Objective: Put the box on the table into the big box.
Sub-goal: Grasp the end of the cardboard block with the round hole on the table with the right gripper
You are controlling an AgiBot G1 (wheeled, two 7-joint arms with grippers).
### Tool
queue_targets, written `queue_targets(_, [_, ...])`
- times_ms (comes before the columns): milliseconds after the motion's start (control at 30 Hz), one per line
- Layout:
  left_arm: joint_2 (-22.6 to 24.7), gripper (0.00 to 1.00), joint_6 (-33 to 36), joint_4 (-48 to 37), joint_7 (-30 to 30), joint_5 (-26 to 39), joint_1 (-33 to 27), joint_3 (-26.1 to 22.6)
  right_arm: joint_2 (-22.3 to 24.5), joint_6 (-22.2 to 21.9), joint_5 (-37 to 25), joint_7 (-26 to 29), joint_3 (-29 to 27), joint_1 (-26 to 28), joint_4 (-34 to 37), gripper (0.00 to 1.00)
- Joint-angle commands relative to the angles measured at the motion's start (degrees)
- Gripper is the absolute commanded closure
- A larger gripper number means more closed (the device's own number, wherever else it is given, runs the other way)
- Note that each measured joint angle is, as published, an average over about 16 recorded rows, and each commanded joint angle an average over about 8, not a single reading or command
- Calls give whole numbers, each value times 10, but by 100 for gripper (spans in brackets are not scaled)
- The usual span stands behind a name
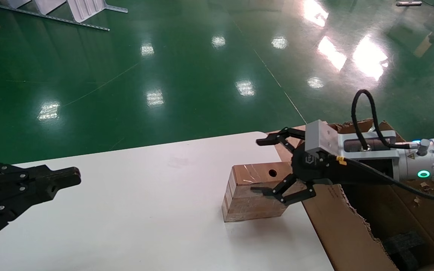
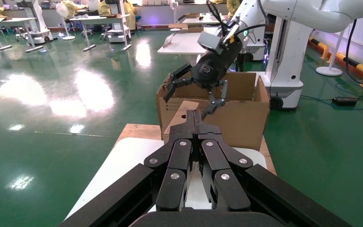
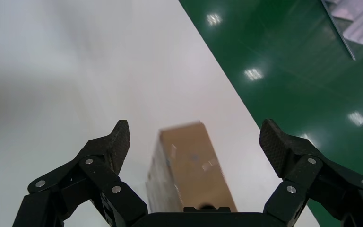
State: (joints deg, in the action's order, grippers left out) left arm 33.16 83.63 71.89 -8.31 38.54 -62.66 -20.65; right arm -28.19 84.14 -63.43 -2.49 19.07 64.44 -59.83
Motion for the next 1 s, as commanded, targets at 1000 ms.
queue_targets(1000, [0, 100, 0, 0, 0, 0, 0, 0, -43, 54, -111, -134, 65, 112, 223, 0])
